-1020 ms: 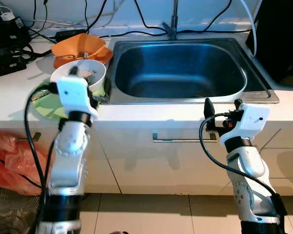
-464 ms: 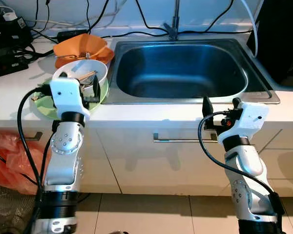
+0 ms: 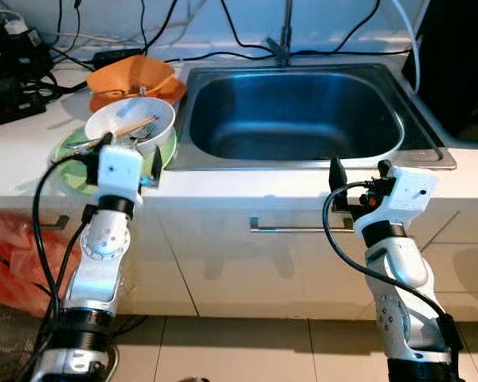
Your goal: Kitchen organization
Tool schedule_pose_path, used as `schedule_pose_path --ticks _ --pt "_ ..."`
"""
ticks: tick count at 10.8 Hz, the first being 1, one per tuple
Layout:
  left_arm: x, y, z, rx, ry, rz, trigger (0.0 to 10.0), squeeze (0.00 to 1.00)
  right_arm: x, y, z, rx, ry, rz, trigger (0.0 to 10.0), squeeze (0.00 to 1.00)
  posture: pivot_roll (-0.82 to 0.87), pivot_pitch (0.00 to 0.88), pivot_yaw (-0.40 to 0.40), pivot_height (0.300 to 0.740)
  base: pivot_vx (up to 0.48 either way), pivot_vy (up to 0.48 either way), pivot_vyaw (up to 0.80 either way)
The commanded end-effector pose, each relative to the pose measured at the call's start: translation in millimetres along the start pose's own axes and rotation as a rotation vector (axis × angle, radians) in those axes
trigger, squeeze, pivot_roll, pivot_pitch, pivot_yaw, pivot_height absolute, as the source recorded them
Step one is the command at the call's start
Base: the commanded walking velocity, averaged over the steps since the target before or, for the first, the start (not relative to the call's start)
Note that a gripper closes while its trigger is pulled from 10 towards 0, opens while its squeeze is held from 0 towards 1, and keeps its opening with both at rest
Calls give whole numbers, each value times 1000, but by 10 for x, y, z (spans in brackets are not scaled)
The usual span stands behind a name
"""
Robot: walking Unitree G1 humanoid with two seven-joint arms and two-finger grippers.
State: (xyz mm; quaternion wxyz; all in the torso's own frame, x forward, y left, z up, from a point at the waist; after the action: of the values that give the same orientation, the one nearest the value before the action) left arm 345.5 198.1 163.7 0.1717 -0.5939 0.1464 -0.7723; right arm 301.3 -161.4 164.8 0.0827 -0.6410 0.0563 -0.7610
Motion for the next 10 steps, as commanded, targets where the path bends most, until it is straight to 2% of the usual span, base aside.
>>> schedule_pose_path --ticks 1,6,7,8,10 --pt "67 -13 65 -8 40 33 10000 0 5 -44 0 14 -5 11 10000 275 9 48 83 740 0 0 0" --pt "87 -21 231 -22 105 79 10000 0 6 -50 -1 10 -3 15 10000 271 4 54 87 740 0 0 0" --pt "111 -14 242 -25 116 80 9412 0 9 -43 -7 6 -2 15 10000 271 2 56 90 740 0 0 0" --pt "140 -5 259 -30 132 75 118 0 10 -44 -10 4 -2 16 10000 271 2 56 90 740 0 0 0" --pt "146 30 264 -49 145 60 0 0 13 -48 -11 3 -1 16 10000 271 0 58 90 740 0 0 0"
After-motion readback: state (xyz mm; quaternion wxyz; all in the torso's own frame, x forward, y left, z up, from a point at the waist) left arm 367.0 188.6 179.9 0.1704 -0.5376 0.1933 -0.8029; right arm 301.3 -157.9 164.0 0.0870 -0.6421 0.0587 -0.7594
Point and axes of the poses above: a point about 5 cm out from each wrist's last joint towards the gripper, its own z axis pointing out of the wrist towards the gripper, its own x axis along the axis of the wrist's last joint, y = z × x, the point moved 2 cm from there along z, pointing out of the wrist towards the gripper, and after that the axes turned 4 degrees about z, right-handed, at the moved point
